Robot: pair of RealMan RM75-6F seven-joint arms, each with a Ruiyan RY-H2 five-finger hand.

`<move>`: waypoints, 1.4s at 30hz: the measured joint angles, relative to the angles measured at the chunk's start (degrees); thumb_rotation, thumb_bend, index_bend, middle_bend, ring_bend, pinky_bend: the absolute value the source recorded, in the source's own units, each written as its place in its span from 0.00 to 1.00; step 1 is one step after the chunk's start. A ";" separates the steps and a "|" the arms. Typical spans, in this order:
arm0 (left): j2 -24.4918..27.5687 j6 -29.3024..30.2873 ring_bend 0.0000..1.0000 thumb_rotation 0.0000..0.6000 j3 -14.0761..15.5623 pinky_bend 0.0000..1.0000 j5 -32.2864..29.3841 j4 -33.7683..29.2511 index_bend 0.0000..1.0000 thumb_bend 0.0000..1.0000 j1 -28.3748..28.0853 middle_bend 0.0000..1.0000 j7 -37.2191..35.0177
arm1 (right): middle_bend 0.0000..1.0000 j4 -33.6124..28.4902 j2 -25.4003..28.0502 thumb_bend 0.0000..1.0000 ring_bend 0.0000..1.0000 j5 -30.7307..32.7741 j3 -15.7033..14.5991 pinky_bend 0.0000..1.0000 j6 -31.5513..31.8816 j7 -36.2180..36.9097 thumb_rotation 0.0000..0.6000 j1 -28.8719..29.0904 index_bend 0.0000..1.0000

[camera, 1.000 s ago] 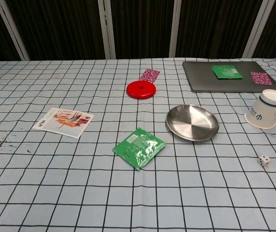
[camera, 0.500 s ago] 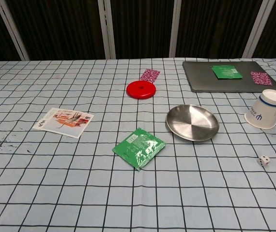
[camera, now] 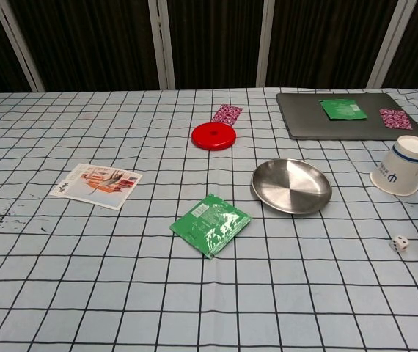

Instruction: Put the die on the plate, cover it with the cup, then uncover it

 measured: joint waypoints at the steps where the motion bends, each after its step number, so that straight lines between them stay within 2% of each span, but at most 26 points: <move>1: -0.02 -0.13 0.00 1.00 0.04 0.13 0.05 -0.04 0.30 0.26 -0.08 0.00 0.17 | 0.14 0.07 -0.41 0.15 0.01 0.48 0.17 0.00 -0.79 -0.56 1.00 0.46 0.29; 11: 0.10 -0.32 0.00 1.00 -0.12 0.13 -0.52 -0.05 0.30 0.26 -0.15 0.00 -0.15 | 0.14 1.39 -4.70 0.16 0.02 6.58 2.50 0.00 -8.19 -4.24 1.00 5.20 0.32; 19: 0.01 -0.60 0.00 1.00 -0.05 0.13 -0.43 -0.05 0.30 0.26 -0.31 0.00 0.29 | 0.14 3.02 -6.09 0.27 0.02 9.84 3.95 0.00 -11.20 -6.81 1.00 7.87 0.35; 27: -0.21 -1.09 0.00 1.00 -0.07 0.13 -0.65 -0.21 0.30 0.26 -0.53 0.00 1.18 | 0.14 3.55 -6.04 0.35 0.03 13.21 4.69 0.00 -13.25 -9.33 1.00 9.87 0.39; 42: -0.51 -1.56 0.00 1.00 0.07 0.13 -0.67 -0.50 0.30 0.26 -0.76 0.00 2.40 | 0.14 2.72 -6.03 0.36 0.03 15.41 4.38 0.00 -13.81 -11.50 1.00 12.17 0.40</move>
